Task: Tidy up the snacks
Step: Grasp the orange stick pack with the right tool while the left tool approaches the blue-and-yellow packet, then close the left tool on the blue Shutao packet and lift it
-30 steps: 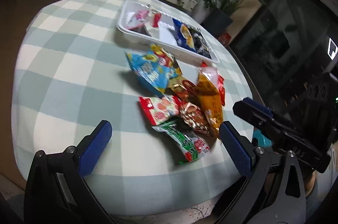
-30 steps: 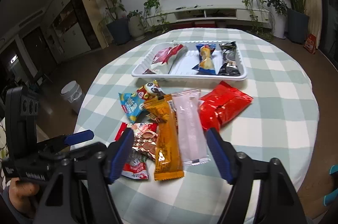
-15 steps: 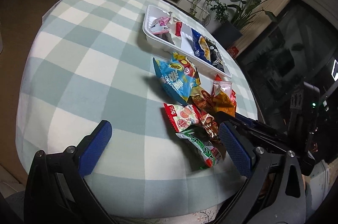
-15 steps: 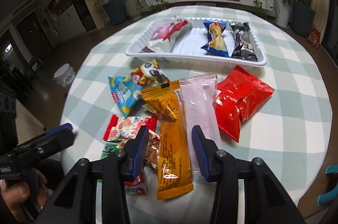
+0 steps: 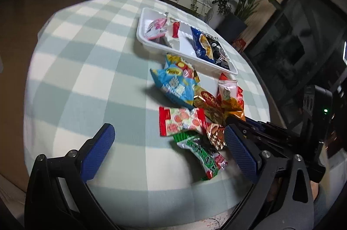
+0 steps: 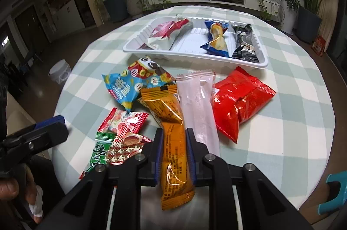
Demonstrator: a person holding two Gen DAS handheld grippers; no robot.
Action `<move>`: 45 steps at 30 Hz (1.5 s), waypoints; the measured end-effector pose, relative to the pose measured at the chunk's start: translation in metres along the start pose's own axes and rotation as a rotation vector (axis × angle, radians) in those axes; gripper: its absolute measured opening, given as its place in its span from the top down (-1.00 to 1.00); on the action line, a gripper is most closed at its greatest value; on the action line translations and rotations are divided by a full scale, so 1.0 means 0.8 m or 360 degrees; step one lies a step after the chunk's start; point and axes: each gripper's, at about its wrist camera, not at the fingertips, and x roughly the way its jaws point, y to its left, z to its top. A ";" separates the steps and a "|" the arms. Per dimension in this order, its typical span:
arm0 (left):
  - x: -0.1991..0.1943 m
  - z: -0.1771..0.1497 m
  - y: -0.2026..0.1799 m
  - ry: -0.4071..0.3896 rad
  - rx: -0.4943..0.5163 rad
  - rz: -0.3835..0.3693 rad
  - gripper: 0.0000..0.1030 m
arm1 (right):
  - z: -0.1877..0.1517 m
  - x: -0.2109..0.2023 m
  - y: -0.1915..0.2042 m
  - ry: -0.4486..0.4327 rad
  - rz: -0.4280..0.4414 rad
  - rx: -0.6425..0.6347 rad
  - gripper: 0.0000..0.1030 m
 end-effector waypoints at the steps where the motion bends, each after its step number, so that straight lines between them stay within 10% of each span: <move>1: 0.000 0.009 -0.007 0.0004 0.0056 0.0024 -0.97 | -0.002 -0.004 -0.005 -0.0027 0.0019 0.0029 0.59; 12: 0.081 0.092 -0.077 0.0266 0.0586 0.0365 -0.78 | -0.010 -0.022 -0.071 -0.0190 0.0182 0.0372 0.60; 25: 0.181 0.098 -0.077 0.0582 0.0730 0.0583 -0.45 | -0.012 -0.019 -0.081 -0.0173 0.0254 0.0398 0.60; 45: 0.131 0.103 -0.034 0.0416 0.0436 0.0304 0.12 | -0.014 -0.020 -0.085 -0.0190 0.0238 0.0420 0.60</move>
